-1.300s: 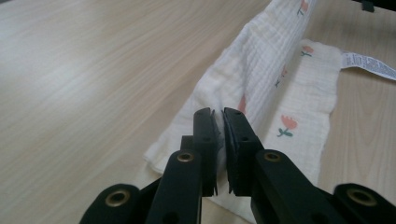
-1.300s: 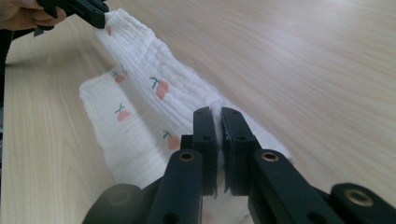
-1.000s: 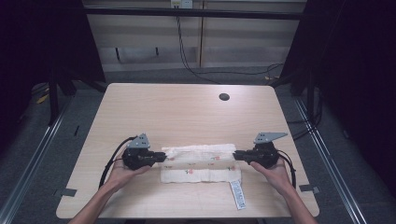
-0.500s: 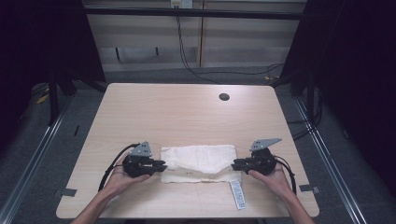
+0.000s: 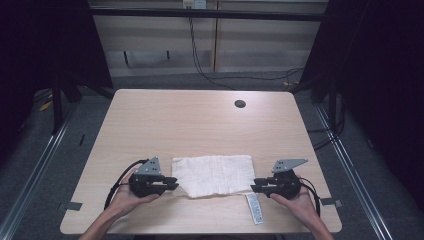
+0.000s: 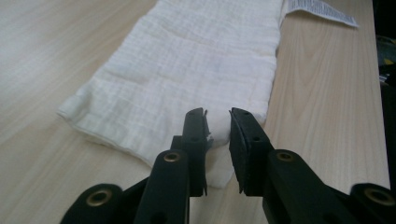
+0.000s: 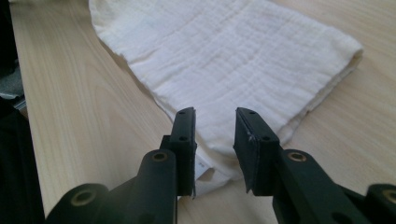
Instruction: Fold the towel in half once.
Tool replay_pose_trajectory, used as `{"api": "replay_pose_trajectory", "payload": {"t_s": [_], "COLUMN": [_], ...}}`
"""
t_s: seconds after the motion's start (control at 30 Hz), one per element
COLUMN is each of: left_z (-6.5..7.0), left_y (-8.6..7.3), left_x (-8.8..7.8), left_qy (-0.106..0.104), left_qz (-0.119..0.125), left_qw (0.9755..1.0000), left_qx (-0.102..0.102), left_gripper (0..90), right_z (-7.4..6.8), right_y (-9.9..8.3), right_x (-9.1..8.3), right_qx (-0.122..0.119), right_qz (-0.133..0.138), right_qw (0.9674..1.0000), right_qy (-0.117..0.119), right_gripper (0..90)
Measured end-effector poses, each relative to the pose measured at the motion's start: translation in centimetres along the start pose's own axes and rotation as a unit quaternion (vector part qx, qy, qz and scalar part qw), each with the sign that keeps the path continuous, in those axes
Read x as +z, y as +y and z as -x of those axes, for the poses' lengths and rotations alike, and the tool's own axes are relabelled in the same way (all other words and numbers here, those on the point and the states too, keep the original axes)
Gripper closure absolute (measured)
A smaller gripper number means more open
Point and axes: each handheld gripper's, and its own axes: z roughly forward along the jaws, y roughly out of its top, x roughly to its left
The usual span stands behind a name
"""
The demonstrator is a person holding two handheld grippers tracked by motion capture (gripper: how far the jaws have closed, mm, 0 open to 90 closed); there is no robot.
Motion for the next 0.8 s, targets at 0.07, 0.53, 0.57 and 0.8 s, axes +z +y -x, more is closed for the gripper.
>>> {"api": "replay_pose_trajectory", "payload": {"t_s": [0.07, 0.53, 0.57, 0.8], "left_z": [-0.2, -2.7, -2.7, -1.8], "left_y": [0.3, -0.3, -0.4, -0.4], "left_x": [-0.4, 2.8, 3.0, 3.4], "left_qy": [-0.001, 0.01, 0.008, 0.035], "left_qz": [0.013, -0.04, -0.049, -0.063], "left_qw": [0.9999, 0.9985, 0.9982, 0.9973], "left_qx": [-0.01, -0.036, -0.034, -0.012], "left_gripper": [72.3, 58.9, 58.8, 64.5], "right_z": [-0.2, -0.9, -1.0, -1.8], "right_y": [0.3, 3.2, 3.3, 3.0], "right_x": [-0.1, 4.8, 5.1, 6.6], "right_qx": [-0.002, -0.035, -0.037, -0.064], "right_qz": [0.009, -0.026, -0.033, -0.054], "right_qw": [1.0, 0.999, 0.9987, 0.9963], "right_qy": [-0.003, -0.004, -0.004, -0.016], "right_gripper": [69.1, 55.8, 54.9, 55.9]}}
